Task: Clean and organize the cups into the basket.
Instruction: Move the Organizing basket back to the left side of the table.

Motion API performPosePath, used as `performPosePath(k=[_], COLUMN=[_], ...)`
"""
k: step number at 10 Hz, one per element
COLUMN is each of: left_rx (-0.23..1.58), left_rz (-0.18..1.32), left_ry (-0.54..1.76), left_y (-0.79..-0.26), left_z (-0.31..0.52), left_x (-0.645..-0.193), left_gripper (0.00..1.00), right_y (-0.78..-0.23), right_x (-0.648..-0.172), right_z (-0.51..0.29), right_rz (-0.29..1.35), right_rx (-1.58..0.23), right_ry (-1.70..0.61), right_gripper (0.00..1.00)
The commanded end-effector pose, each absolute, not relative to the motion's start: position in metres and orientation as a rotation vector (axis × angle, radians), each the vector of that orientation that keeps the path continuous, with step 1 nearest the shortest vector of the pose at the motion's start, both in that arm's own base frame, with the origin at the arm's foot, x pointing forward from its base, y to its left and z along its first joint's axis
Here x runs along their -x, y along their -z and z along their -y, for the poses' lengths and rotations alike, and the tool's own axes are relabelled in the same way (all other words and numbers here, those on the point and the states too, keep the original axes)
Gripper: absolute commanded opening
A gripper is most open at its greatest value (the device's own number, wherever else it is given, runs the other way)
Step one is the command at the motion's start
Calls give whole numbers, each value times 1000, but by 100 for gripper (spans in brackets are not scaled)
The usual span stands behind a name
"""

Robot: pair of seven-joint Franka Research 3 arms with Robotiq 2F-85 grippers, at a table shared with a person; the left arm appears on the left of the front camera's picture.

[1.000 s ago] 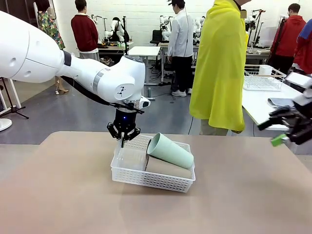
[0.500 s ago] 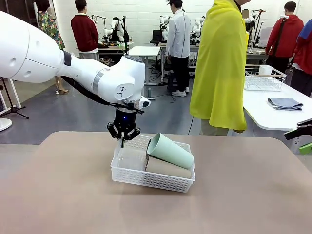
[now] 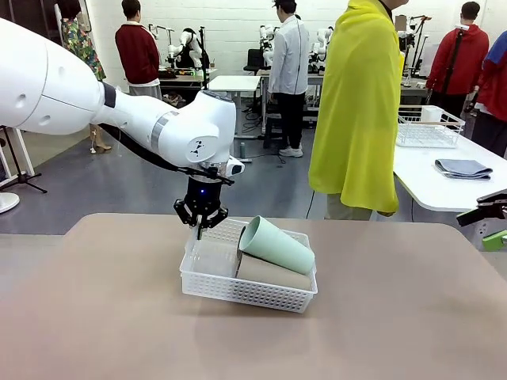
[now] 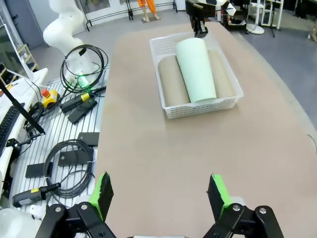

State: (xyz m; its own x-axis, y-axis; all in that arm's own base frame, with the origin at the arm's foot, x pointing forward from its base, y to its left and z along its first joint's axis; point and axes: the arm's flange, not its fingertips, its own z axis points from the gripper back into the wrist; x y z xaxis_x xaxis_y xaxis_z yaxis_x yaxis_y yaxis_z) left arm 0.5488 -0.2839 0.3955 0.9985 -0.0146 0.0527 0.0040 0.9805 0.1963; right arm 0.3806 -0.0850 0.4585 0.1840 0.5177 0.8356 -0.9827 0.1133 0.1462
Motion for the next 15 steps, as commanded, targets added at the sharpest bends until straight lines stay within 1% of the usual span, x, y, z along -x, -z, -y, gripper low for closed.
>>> performPosePath(k=[1, 7, 8, 9, 10, 11, 12, 13, 14, 15], left_rx=[-191, -191, -197, -175, -185, -218, -246, -267, -333, -338], left_rz=[57, 57, 54, 87, 110, 121, 99, 87, 112, 127], left_ry=[14, 14, 9, 83, 138, 146, 178, 218, 256, 259], left_y=[-395, -395, -396, -406, -409, -413, -415, -415, -414, -413], left_z=[283, 283, 284, 281, 268, 256, 240, 224, 207, 191], left_x=[-545, -545, -549, -552, -554, -556, -558, -558, -558, -557], left_gripper=[0, 0, 5, 5, 5, 5, 5, 5, 5, 5], right_y=[-459, -459, -459, -463, -463, -462, -462, -461, -457, -455], right_x=[-382, -382, -381, -369, -365, -365, -365, -365, -366, -365], right_z=[85, 85, 85, 96, 108, 115, 125, 140, 161, 184], right_rz=[734, 734, 711, 697, 618, 548, 499, 475, 443, 449], right_rx=[-836, -836, -827, -840, -874, -904, -948, -972, -996, -1004], right_ry=[-1256, -1256, -1249, -1183, -1093, -1026, -975, -912, -819, -734], right_gripper=[100, 100, 100, 100, 100, 100, 100, 100, 100, 100])
